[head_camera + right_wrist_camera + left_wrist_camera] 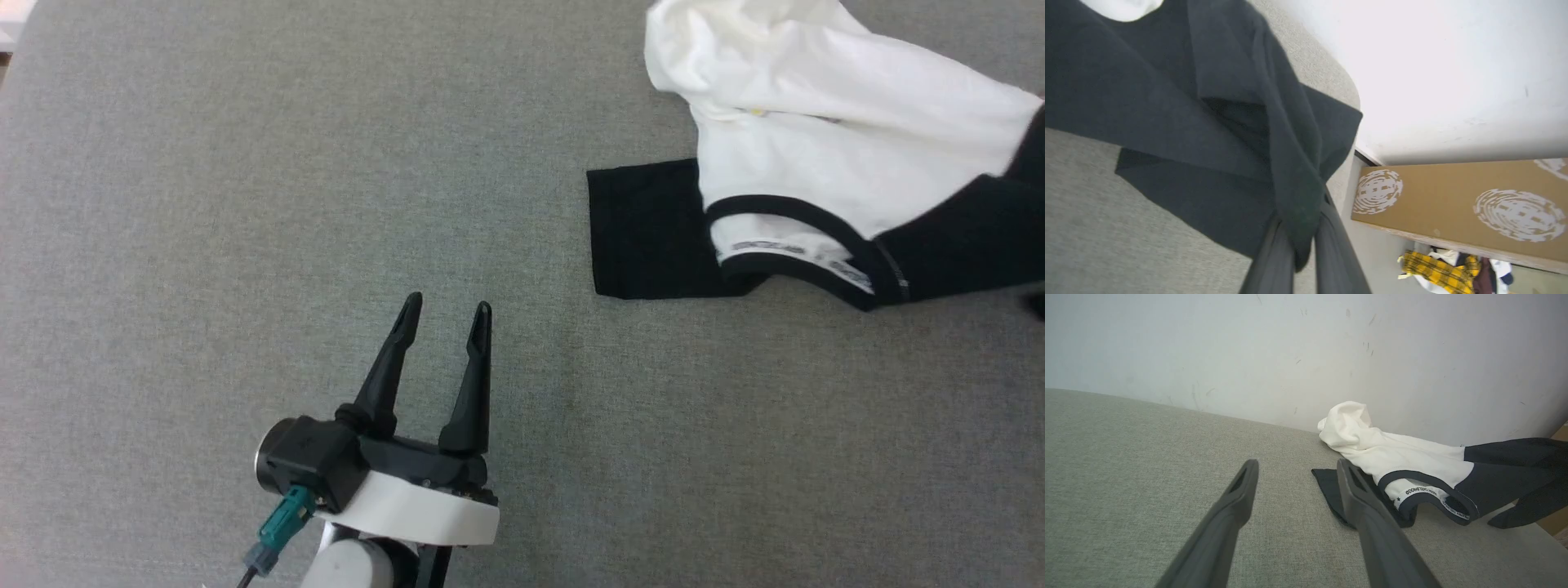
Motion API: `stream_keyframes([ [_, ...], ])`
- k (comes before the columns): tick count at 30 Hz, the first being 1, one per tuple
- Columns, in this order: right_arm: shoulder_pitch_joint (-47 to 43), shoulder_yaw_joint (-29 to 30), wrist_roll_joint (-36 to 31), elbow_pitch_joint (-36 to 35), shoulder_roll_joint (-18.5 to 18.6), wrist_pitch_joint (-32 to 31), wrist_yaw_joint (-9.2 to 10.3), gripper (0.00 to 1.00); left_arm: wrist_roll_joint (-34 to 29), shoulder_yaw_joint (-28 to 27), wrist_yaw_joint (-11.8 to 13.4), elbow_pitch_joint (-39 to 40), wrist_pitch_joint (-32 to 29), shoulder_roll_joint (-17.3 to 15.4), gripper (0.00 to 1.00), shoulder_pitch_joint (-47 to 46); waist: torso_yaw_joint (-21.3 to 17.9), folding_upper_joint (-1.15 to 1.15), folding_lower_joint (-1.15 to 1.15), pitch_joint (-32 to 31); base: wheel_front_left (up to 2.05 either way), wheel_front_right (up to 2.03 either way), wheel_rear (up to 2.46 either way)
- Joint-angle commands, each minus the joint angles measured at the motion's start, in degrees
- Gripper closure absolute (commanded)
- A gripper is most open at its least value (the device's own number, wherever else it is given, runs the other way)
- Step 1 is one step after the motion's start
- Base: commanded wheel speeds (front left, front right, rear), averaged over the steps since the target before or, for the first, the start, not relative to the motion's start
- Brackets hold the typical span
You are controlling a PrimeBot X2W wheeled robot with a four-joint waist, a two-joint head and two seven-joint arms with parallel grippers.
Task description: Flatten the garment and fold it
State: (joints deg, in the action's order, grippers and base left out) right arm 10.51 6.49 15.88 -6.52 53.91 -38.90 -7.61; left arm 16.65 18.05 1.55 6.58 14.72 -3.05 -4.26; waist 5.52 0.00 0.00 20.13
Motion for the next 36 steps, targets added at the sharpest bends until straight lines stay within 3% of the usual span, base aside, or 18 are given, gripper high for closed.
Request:
stream_keyframes([
  [1, -0.6, -1.3, -1.2, 0.5, 3.2, 1.0, 0.12, 1.0, -0.1, -0.2, -0.4, -0.1, 0.3, 0.1, 0.0, -0.8, -0.1, 0.0, 0.0, -0.4, 0.0, 0.0, 0.0],
  [5, -5.3, -7.3, -4.0, 3.5, 12.7, 4.4, 0.12, 1.0, -0.1, -0.2, -0.7, -0.5, 0.3, 0.1, 0.0, -0.3, 1.1, 0.0, 0.0, -0.4, 0.0, 0.0, 0.0],
  [9, -7.5, -11.2, -2.3, 7.8, 11.8, 7.8, 0.12, 1.0, -0.1, 0.4, -0.7, -0.8, 0.3, 0.2, 0.0, 0.2, 2.1, 0.0, 0.0, -0.2, 0.0, 0.0, 0.0],
  [10, -7.6, -11.9, -2.0, 8.7, 11.0, 8.4, 0.12, 0.96, -0.1, 0.6, -0.7, -0.9, 0.3, 0.2, 0.0, 0.2, 2.2, 0.0, 0.0, -0.2, 0.0, 0.0, 0.0],
  [12, -6.8, -12.5, -1.6, 10.3, 8.6, 9.9, 0.12, 0.54, 0.0, 0.8, -0.7, -1.1, 0.3, 0.2, 0.0, 0.2, 2.3, 0.0, 0.0, -0.3, 0.0, 0.0, 0.0],
  [13, -6.1, -12.7, -1.8, 10.9, 7.4, 10.9, 0.12, 0.0, -0.1, 0.8, -0.7, -1.1, 0.3, 0.2, 0.0, 0.1, 2.2, 0.0, 0.0, -0.4, 0.0, 0.0, 0.0],
  [21, -0.5, -9.0, 1.8, 13.1, -3.5, 15.2, 0.12, 0.0, -0.2, -0.1, -1.1, -1.9, 0.3, 0.1, 0.0, 1.5, -0.6, 0.0, 0.0, -4.5, 0.0, 0.0, 0.0],
  [28, 0.4, -2.6, 5.8, 5.5, -11.7, 16.8, 0.12, 0.0, 0.1, -1.1, -1.4, -1.6, 0.3, -0.6, 0.0, 3.5, -3.3, 0.0, 0.0, -8.5, 0.0, 0.0, 0.0],
  [36, -5.1, 5.2, 3.8, -5.6, -29.2, 25.3, 0.12, 0.0, 0.3, -1.4, -1.4, -0.1, 0.3, -1.2, 0.0, 4.7, -4.6, 0.0, 0.0, -9.4, 0.0, 0.0, 0.0],
])
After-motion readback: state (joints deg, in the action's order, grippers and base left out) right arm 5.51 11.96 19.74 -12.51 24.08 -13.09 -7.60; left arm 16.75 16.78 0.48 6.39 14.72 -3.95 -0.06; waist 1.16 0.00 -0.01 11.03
